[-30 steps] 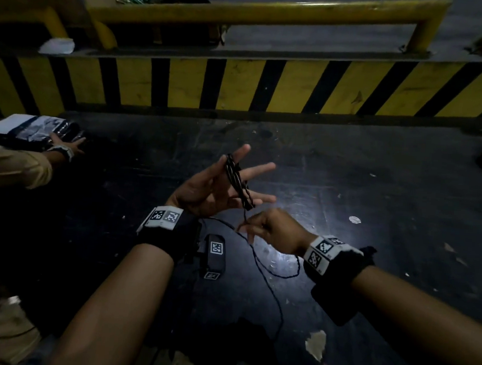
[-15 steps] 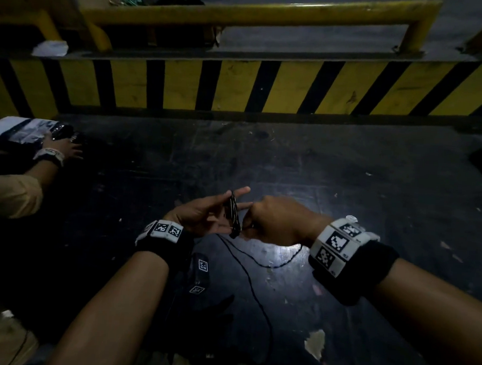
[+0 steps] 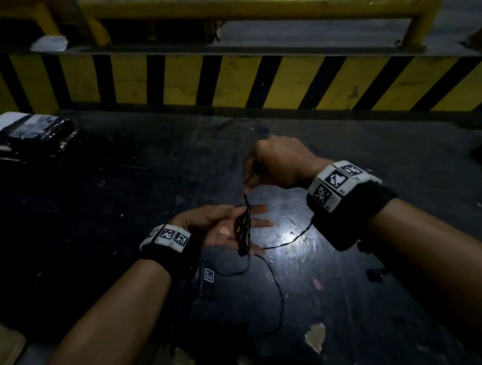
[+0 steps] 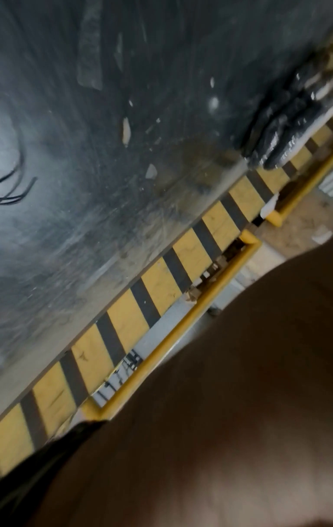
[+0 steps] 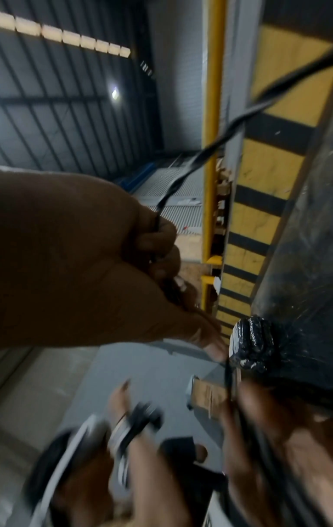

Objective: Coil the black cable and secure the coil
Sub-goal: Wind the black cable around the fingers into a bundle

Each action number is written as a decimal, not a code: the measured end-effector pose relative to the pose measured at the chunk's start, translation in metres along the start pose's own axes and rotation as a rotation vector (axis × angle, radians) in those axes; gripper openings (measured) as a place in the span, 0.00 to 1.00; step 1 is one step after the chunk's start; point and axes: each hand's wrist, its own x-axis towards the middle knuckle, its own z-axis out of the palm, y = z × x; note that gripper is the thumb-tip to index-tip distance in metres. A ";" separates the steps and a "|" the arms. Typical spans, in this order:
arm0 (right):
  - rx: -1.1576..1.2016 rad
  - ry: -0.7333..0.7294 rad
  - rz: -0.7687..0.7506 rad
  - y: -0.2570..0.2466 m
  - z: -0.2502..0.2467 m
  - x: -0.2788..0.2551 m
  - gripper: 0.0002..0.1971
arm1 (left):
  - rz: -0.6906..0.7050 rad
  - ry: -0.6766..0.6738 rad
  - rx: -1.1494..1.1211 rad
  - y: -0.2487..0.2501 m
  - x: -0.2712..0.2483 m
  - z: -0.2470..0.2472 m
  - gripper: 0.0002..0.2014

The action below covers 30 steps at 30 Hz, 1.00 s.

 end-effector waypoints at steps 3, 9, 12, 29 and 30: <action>0.172 0.059 0.008 0.011 0.011 0.001 0.09 | 0.013 -0.058 0.006 0.003 -0.003 0.006 0.24; 0.499 0.128 0.015 0.030 0.051 -0.008 0.05 | 0.109 -0.246 0.005 0.021 -0.008 0.021 0.20; 0.549 0.112 0.078 0.031 0.077 -0.018 0.17 | 0.167 -0.309 0.030 0.033 -0.010 0.027 0.19; 0.474 -0.094 -0.005 -0.027 0.125 -0.049 0.13 | 0.323 -0.032 -0.139 0.042 -0.009 -0.020 0.22; 0.448 -0.106 -0.015 -0.030 0.122 -0.050 0.12 | 0.309 -0.001 -0.132 0.039 -0.008 -0.023 0.23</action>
